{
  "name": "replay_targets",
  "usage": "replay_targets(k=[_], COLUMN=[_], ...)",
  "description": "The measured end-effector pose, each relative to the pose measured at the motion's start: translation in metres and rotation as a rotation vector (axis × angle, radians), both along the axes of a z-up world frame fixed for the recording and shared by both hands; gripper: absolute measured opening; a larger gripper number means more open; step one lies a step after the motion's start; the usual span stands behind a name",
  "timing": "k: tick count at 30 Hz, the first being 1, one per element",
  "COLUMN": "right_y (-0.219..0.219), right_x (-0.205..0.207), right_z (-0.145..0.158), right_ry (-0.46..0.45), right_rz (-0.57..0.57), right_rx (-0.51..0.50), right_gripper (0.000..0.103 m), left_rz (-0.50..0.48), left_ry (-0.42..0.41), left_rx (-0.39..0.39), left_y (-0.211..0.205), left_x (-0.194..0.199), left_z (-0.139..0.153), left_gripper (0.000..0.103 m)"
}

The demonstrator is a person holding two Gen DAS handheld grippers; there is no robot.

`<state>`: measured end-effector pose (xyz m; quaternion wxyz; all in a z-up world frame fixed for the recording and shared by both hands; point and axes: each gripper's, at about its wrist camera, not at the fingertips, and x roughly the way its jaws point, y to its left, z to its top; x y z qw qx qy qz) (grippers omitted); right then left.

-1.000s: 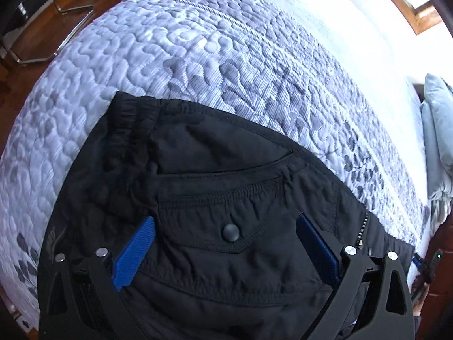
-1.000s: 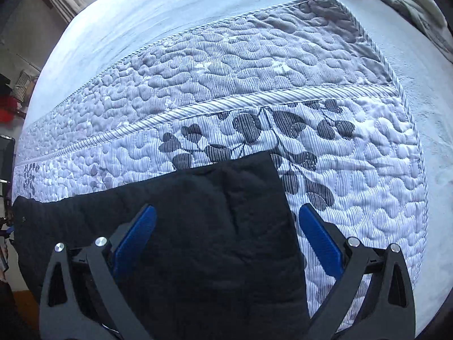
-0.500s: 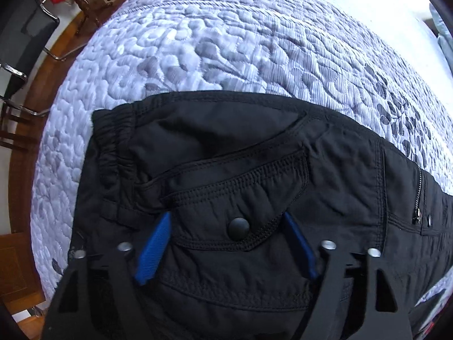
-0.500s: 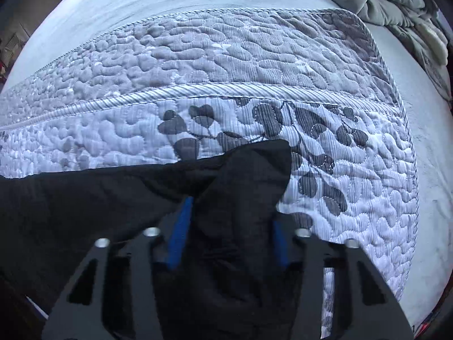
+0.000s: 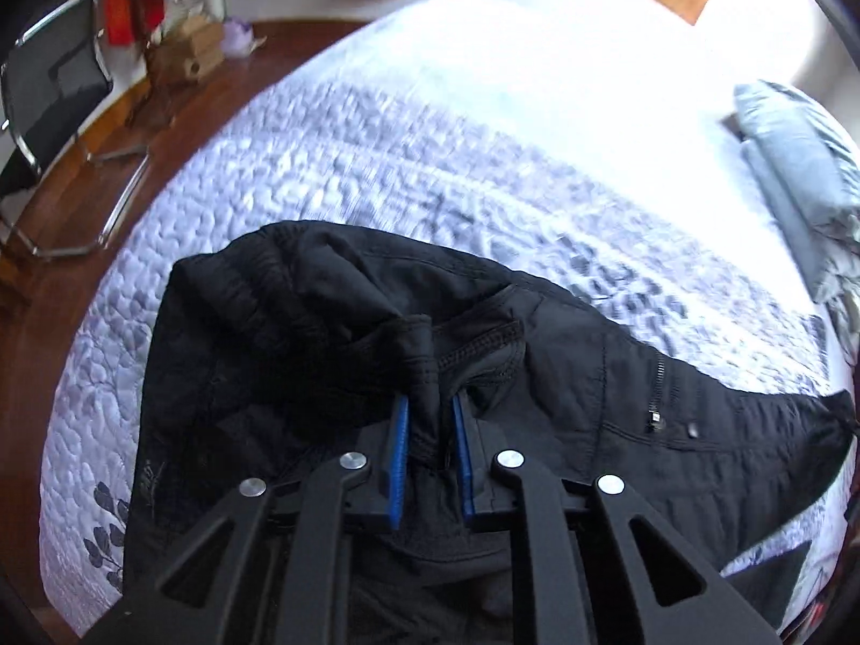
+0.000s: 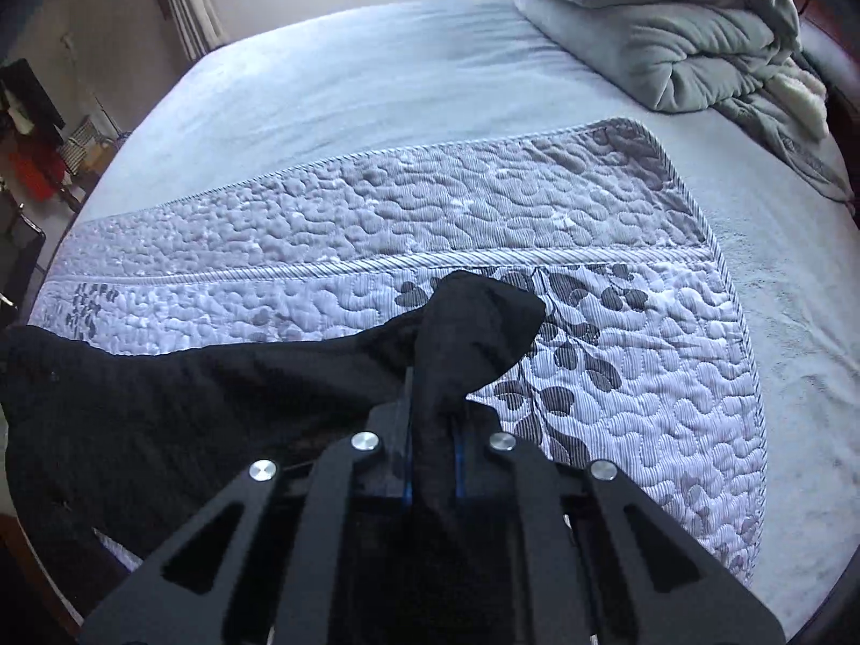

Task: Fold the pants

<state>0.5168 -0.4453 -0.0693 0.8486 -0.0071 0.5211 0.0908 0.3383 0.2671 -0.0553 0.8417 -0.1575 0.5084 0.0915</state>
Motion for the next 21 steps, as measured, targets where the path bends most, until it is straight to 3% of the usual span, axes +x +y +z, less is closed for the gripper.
replay_targets(k=[1,9,14,18,21], right_y=[-0.001,-0.013,-0.002,-0.012,-0.024], right_x=[-0.008,-0.103,-0.178,-0.220,-0.255], right_z=[0.009,0.069,0.087,0.091,0.092], right_ry=[-0.022,-0.306,-0.475,-0.516,-0.552], right_rz=[0.006,0.082,0.145,0.137,0.117], right_rx=[0.008,0.037,-0.122,-0.074,-0.098], right_gripper=[0.008,0.008,0.008,0.008,0.009], left_rz=[-0.006,-0.024,-0.055,-0.084,-0.048], left_ry=[-0.023,-0.274,-0.296,-0.350,-0.356], left_rx=[-0.008,-0.021,-0.007,-0.045,-0.065], left_y=[0.015,0.009,0.003,-0.012,-0.006], left_x=[-0.001,-0.098,-0.155,-0.195,-0.231], left_z=[0.004,0.053,0.048,0.056,0.050], left_gripper=[0.015,0.008,0.007,0.007,0.007])
